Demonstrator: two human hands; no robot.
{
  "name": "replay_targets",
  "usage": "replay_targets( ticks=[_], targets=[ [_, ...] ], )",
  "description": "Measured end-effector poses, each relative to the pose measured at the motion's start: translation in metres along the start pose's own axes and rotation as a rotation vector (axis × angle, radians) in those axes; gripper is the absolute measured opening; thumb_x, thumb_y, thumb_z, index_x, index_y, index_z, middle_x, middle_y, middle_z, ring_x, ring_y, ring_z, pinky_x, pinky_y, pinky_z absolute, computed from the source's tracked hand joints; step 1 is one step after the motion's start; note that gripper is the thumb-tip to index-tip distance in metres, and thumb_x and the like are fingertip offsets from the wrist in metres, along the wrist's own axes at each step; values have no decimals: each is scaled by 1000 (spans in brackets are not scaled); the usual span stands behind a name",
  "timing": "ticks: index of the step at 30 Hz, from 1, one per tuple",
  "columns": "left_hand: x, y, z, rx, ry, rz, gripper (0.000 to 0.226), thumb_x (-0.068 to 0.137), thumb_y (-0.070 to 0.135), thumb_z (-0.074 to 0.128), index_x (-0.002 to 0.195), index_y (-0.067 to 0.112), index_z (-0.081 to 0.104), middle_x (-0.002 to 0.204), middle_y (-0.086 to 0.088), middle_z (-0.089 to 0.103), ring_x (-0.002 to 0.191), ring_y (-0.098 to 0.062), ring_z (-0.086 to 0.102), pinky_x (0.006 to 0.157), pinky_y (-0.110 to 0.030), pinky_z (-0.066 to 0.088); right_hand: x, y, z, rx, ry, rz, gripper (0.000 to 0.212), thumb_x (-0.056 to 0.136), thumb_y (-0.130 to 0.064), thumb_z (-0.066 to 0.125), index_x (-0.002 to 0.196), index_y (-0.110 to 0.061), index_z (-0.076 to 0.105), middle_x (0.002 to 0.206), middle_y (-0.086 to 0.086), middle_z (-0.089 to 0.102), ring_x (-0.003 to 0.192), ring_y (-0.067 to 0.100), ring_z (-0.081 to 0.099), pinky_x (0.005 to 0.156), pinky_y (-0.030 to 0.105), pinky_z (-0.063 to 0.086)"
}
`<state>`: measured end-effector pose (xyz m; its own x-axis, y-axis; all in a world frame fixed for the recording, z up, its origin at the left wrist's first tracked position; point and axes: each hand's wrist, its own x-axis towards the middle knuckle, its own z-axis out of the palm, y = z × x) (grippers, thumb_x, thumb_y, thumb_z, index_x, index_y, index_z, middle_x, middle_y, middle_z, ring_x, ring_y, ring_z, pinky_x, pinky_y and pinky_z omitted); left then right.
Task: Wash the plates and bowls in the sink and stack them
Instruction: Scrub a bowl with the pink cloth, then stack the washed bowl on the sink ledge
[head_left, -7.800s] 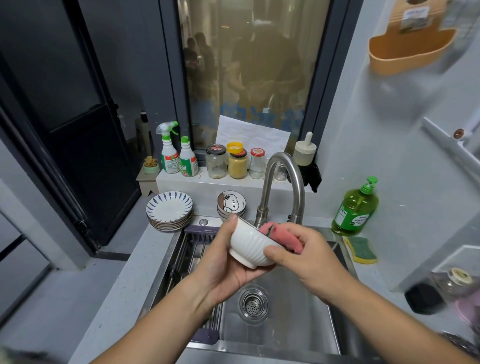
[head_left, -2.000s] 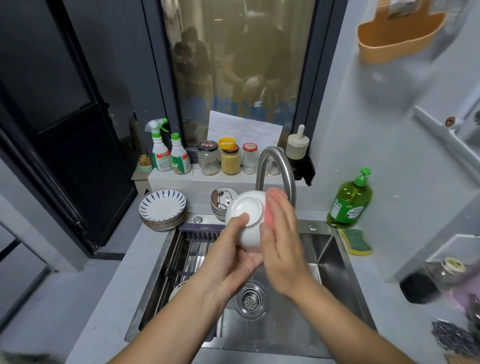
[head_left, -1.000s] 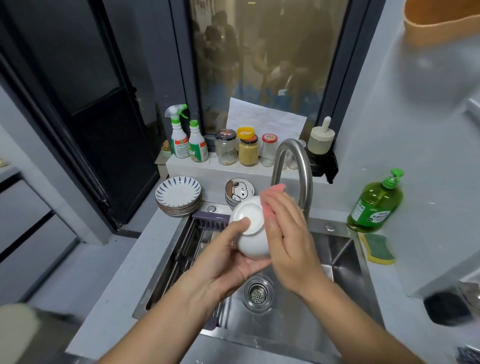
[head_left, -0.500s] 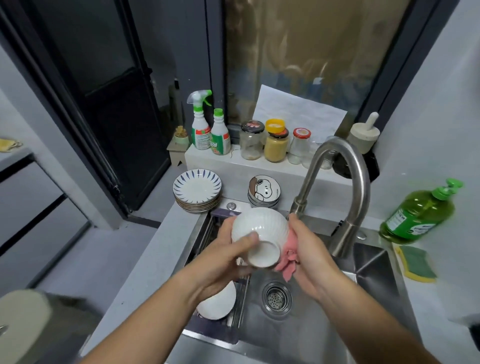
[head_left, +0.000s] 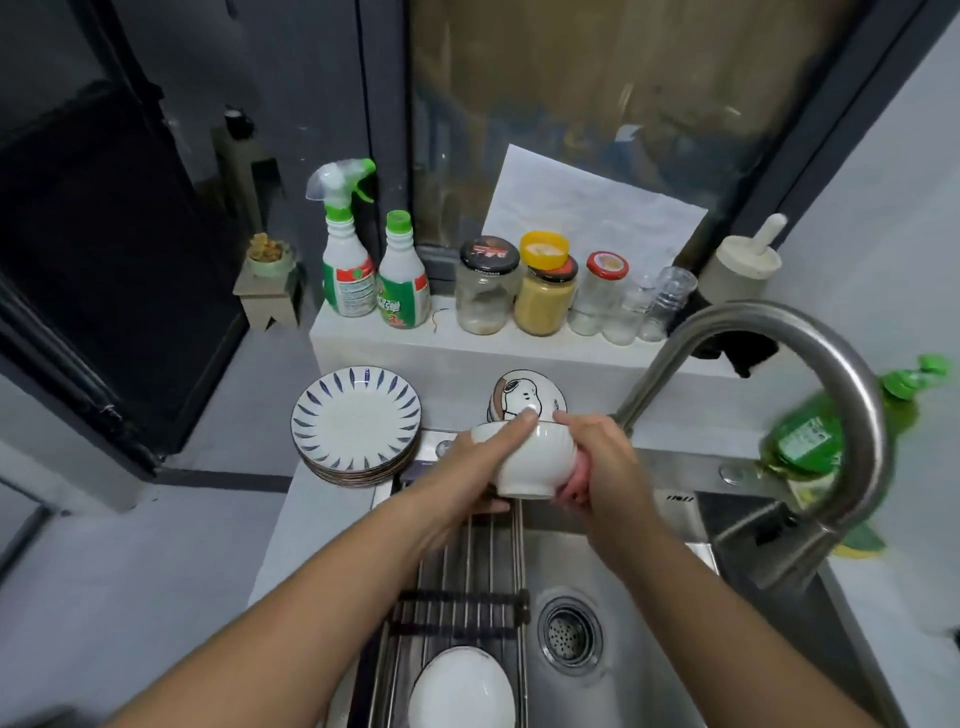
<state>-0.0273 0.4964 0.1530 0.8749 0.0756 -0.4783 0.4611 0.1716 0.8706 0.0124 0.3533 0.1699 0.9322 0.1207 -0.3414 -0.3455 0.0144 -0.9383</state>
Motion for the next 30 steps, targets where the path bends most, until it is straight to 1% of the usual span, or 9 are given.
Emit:
replay_targets(
  ticks=[2,5,8,10,14,17,20,26,30],
  targets=[
    [24,7,-5,9,-2,17,71,65,74,73,115,23,71,108,-4,78,98,-19,73,81,-37,61,23,-1,6,16,40,-26,21,95,-20,57,103,-2,65,48,5,47,40,18,42,47,27,29],
    [52,13,-14,-22,-12,66,73,62,53,87,120,18,63,111,-9,76,93,-19,75,86,-45,63,56,-2,9,81,90,-22,16,87,-7,59,101,-4,66,82,12,62,54,21,55,41,23,36],
    [74,11,-22,162,3,236,68,72,29,93,129,23,56,116,7,69,94,8,66,77,-13,55,82,4,7,94,101,-24,27,87,-2,51,82,-15,75,102,8,75,59,26,55,43,26,35],
    [93,12,-27,278,11,348,73,70,23,94,130,30,52,117,19,63,94,21,58,78,-5,48,99,9,6,59,91,-38,32,90,-4,46,77,-11,75,110,4,76,54,27,50,47,30,31],
    [132,7,-32,440,-11,473,89,62,29,99,131,41,44,126,28,56,114,17,51,96,-11,45,135,15,4,-30,117,-47,28,92,-7,45,92,8,70,107,6,77,41,23,44,41,25,26],
    [152,-3,-33,532,-12,514,96,59,33,100,136,38,42,130,27,53,115,11,51,94,-4,38,152,26,0,-70,130,-65,34,95,-9,40,93,10,68,110,11,75,49,32,42,40,25,30],
    [163,-12,-34,558,9,531,100,56,34,100,138,37,43,131,23,54,112,12,52,88,2,36,163,33,-2,-135,159,-118,38,94,-16,39,85,0,72,111,8,74,56,31,48,45,28,36],
    [175,-25,-32,602,84,571,97,50,37,99,130,44,46,129,17,59,119,-9,55,99,-27,49,169,39,4,-43,181,-74,36,92,-9,38,89,7,71,112,9,74,38,20,36,36,22,29],
    [177,-27,-30,626,111,603,91,52,35,99,128,39,49,121,18,56,114,-6,53,98,-26,46,168,40,6,-42,224,-93,37,89,-9,37,87,3,72,111,5,73,39,18,38,38,24,31]
  ],
)
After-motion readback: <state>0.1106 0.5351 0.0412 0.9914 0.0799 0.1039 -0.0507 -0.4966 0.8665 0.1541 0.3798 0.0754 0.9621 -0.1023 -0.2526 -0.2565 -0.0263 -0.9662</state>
